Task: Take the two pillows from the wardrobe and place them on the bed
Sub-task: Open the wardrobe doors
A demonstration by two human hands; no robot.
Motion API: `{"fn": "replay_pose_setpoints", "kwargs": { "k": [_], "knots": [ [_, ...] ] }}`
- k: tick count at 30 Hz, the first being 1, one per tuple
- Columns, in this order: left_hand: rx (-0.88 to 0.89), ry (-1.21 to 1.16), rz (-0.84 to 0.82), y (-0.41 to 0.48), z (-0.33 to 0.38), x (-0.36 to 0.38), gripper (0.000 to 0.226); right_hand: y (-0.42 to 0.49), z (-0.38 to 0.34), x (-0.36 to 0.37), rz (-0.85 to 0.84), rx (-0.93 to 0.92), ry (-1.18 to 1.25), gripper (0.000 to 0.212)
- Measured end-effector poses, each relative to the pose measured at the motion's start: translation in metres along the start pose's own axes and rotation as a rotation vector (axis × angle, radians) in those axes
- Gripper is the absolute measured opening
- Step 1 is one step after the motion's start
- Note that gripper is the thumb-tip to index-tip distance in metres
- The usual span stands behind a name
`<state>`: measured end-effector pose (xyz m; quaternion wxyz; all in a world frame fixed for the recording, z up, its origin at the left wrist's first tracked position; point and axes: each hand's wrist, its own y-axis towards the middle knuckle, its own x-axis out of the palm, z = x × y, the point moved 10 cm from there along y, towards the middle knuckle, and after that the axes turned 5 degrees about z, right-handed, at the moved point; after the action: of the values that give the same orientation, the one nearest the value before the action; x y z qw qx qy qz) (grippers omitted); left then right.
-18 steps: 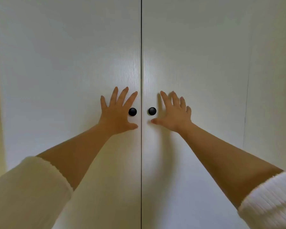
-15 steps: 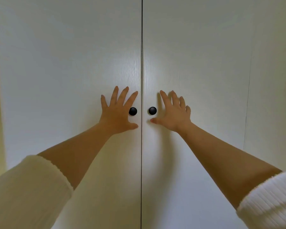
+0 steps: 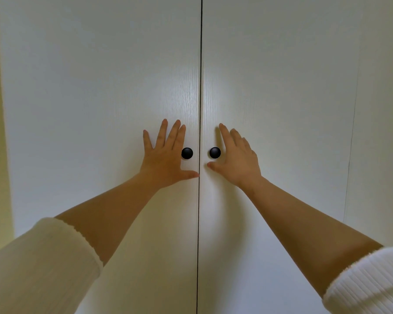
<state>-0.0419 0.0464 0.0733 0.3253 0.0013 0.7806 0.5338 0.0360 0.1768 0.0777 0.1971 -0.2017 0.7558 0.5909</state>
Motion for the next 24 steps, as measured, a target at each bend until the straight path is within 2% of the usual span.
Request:
{"fn": "replay_pose_setpoints", "kwargs": {
  "k": [6,18,20,24],
  "knots": [
    [0.021,0.027,0.014,-0.004,0.002,-0.001,0.12,-0.012,-0.004,0.012,0.01,-0.036,-0.089,0.052],
    [0.013,0.015,0.062,-0.009,0.005,-0.01,0.125,-0.026,-0.012,0.004,0.079,-0.039,-0.075,0.031],
    [0.013,0.008,0.065,-0.01,0.006,-0.013,0.123,-0.026,-0.017,-0.004,0.135,-0.083,-0.103,0.027],
    [0.02,0.005,0.063,-0.011,0.006,-0.014,0.123,-0.029,-0.03,-0.025,0.348,-0.152,-0.109,0.01]
  ]
}}
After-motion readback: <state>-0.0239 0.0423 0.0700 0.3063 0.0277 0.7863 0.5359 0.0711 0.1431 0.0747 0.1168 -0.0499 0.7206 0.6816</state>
